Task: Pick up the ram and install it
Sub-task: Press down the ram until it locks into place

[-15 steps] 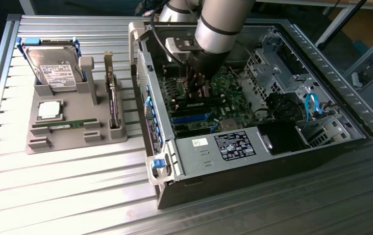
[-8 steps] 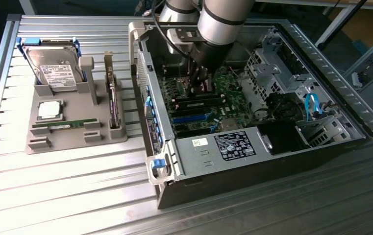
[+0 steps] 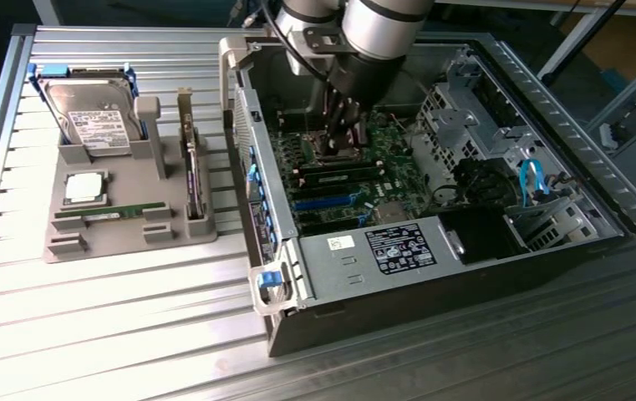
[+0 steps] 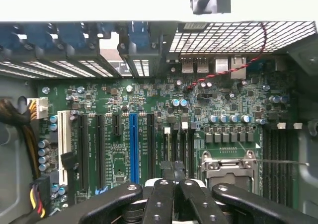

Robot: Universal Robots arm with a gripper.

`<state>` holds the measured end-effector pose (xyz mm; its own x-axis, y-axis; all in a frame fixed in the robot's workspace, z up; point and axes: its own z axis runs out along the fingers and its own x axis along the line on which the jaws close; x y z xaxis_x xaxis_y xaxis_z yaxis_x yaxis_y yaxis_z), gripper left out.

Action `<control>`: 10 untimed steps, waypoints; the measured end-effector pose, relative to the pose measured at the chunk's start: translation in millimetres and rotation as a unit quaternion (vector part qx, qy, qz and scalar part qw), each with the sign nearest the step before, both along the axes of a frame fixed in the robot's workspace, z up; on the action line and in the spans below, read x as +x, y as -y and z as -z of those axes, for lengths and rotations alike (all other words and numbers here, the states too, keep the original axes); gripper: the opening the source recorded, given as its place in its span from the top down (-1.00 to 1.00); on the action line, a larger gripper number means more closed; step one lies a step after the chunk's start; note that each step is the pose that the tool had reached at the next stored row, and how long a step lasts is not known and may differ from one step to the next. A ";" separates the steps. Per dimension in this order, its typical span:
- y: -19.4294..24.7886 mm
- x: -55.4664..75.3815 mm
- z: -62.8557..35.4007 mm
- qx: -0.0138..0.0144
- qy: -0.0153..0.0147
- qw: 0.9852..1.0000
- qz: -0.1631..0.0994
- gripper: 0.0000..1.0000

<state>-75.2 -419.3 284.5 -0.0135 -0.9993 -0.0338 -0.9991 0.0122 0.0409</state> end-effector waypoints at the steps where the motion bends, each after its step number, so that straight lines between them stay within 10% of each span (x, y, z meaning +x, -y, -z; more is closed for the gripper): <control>1: 0.0 0.1 -2.5 0.000 0.000 1.000 0.000 0.80; 10: 0.0 0.7 -34.3 0.000 0.000 1.000 0.000 0.80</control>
